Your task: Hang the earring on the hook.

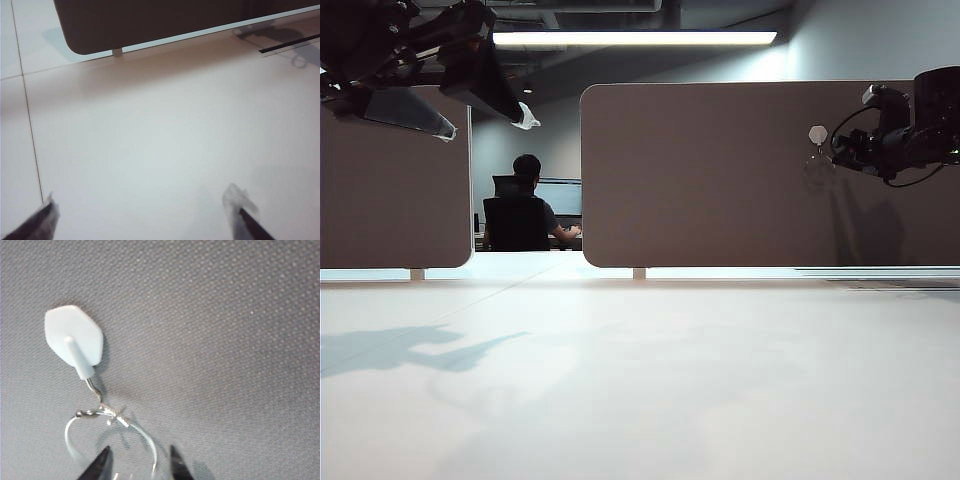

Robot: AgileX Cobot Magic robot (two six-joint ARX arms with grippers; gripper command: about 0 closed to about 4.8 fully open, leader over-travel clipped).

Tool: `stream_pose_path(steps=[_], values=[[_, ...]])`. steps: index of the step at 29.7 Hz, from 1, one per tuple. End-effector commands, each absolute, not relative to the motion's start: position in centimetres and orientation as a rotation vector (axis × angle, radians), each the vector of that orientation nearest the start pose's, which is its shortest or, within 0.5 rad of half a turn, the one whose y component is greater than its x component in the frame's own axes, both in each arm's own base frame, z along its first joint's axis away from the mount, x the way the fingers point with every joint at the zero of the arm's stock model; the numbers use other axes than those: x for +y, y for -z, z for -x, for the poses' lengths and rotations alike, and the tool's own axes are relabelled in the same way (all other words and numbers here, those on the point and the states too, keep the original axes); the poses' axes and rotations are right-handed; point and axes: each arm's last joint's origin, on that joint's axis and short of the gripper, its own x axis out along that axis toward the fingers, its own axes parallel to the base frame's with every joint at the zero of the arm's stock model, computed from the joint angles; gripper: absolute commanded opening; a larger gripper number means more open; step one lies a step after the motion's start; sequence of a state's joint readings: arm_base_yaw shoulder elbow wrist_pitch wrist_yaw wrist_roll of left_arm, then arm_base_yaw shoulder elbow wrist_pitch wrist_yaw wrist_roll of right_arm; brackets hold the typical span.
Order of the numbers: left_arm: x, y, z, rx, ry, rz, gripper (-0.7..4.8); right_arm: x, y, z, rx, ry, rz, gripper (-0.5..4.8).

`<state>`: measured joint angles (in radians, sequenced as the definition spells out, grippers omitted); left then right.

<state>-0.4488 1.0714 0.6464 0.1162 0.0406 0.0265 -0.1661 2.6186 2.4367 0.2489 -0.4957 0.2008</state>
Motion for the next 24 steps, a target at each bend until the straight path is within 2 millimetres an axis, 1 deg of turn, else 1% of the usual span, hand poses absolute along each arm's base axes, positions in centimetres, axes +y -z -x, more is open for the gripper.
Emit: stream_pose_path(steps=[1, 4, 5, 6, 7, 8, 9, 10, 11, 12, 13, 14, 15, 16, 18, 19, 20, 21, 24], values=[[-10.3, -26.3, -21.1, 0.277, 0.487, -0.086, 4.79, -8.5, -26.3, -58.7, -0.056, -0.334, -0.168, 1.54], [-10.3, -26.3, -21.1, 0.277, 0.487, -0.086, 4.79, -8.4, -26.3, -58.6, -0.053, -0.352, -0.168, 1.60], [-10.3, -26.3, -21.1, 0.277, 0.487, -0.089, 4.79, -8.5, -26.4, -58.6, -0.051, -0.387, -0.169, 1.71], [-10.2, -26.3, -21.1, 0.277, 0.486, -0.089, 4.79, -8.6, -26.4, -58.5, -0.048, -0.404, -0.173, 1.71], [-10.2, -26.3, -21.1, 0.279, 0.485, -0.091, 4.79, -8.6, -26.9, -58.3, -0.046, -0.443, -0.181, 1.71], [-10.2, -26.3, -21.1, 0.278, 0.484, -0.097, 4.79, -9.0, -27.1, -58.1, -0.039, -0.451, -0.193, 1.71], [-10.1, -26.3, -21.2, 0.274, 0.470, -0.112, 4.79, -9.0, -27.9, -57.8, -0.023, -0.469, -0.198, 1.70], [-10.0, -26.3, -21.2, 0.273, 0.461, -0.113, 4.79, -9.4, -28.2, -57.6, -0.008, -0.467, -0.203, 1.67], [-10.0, -26.4, -21.1, 0.269, 0.457, -0.113, 4.79, -9.8, -29.2, -57.0, 0.028, -0.458, -0.217, 1.38], [-10.0, -26.5, -21.1, 0.266, 0.457, -0.112, 4.79, -10.2, -29.7, -56.7, 0.043, -0.448, -0.223, 1.38], [-9.9, -26.7, -20.9, 0.257, 0.457, -0.110, 4.56, -10.9, -30.7, -55.9, 0.071, -0.435, -0.234, 1.39], [-9.9, -26.8, -20.8, 0.249, 0.457, -0.109, 4.14, -11.2, -31.1, -55.6, 0.085, -0.433, -0.238, 1.39], [-9.7, -27.3, -20.5, 0.228, 0.457, -0.104, 2.84, -12.0, -32.0, -54.8, 0.114, -0.446, -0.249, 1.38], [-9.6, -27.6, -20.3, 0.215, 0.456, -0.101, 2.28, -12.3, -32.5, -54.4, 0.124, -0.451, -0.245, 1.38], [-9.3, -28.2, -19.8, 0.182, 0.450, -0.095, 1.34, -12.9, -33.3, -53.5, 0.148, -0.457, -0.242, 1.30], [-9.2, -28.5, -19.5, 0.168, 0.440, -0.093, 0.93, -13.0, -33.7, -53.2, 0.159, -0.457, -0.239, 1.06], [-9.1, -28.8, -19.3, 0.154, 0.436, -0.090, 0.62, -13.3, -34.1, -52.7, 0.173, -0.452, -0.236, 0.75], [-8.9, -29.1, -18.9, 0.137, 0.429, -0.087, 0.42, -13.4, -34.5, -52.3, 0.184, -0.458, -0.228, 0.60], [-8.4, -30.0, -17.8, 0.106, 0.428, -0.079, 0.42, -13.6, -36.1, -50.9, 0.218, -0.468, -0.225, 0.11]])
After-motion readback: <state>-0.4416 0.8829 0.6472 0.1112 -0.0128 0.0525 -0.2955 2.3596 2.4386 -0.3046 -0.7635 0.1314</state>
